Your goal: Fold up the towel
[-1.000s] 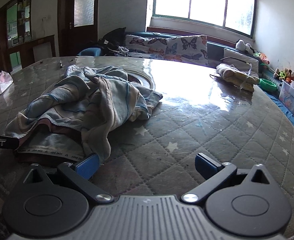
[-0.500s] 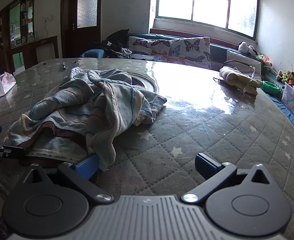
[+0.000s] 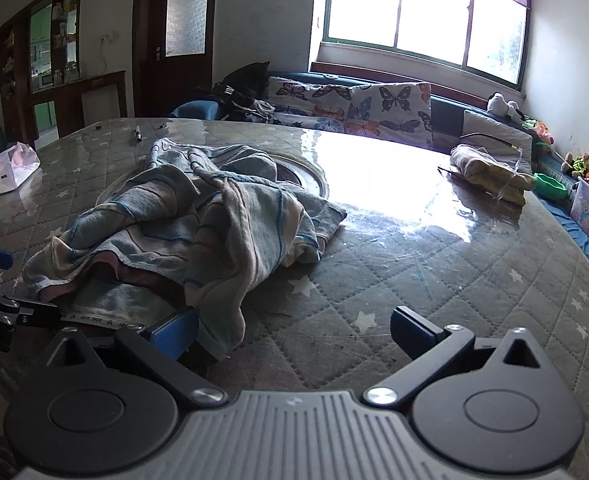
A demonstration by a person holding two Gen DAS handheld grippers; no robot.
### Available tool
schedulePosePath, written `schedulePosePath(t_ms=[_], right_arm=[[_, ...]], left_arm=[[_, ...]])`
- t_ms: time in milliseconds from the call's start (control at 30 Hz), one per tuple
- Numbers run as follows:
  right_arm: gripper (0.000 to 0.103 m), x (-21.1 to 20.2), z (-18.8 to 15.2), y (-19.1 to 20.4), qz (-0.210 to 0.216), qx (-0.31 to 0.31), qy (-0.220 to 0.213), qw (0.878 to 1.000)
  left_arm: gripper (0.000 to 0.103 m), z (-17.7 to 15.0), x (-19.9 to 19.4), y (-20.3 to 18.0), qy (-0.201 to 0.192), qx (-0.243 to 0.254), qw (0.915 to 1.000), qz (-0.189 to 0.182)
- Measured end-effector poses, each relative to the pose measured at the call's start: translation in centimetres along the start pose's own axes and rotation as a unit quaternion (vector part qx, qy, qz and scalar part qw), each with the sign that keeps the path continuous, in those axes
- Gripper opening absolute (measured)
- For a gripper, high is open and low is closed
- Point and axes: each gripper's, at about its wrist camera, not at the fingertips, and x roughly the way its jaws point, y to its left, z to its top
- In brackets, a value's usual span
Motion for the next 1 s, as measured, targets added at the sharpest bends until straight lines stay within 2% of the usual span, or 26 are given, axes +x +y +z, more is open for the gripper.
schedulePosePath(t_ms=[500,767,867,1000], right_arm=[[0.103,0.5,0.1,0.0,0.005,0.001,0.003,1.0],[0.103,0.4,0.7,0.0,0.004,-0.006,-0.005,1.0],[0.103,0.3,1.3,0.0,0.003,-0.012,-0.012,1.0],[0.099,0.3,2.5,0.1,0.002,-0.029,-0.025,0.999]], left_arm=[[0.103,0.5,-0.8,-0.5,-0.004,0.0,0.9999,-0.011],[0.103,0.2,-3.7,-0.2,-0.015,0.0,0.9997,-0.018],[0.103,0.2,-4.6,-1.4,-0.022,-0.002,0.9996,-0.018],[0.103,0.5,-5.6,0.4,-0.032,-0.006,0.9994,-0.015]])
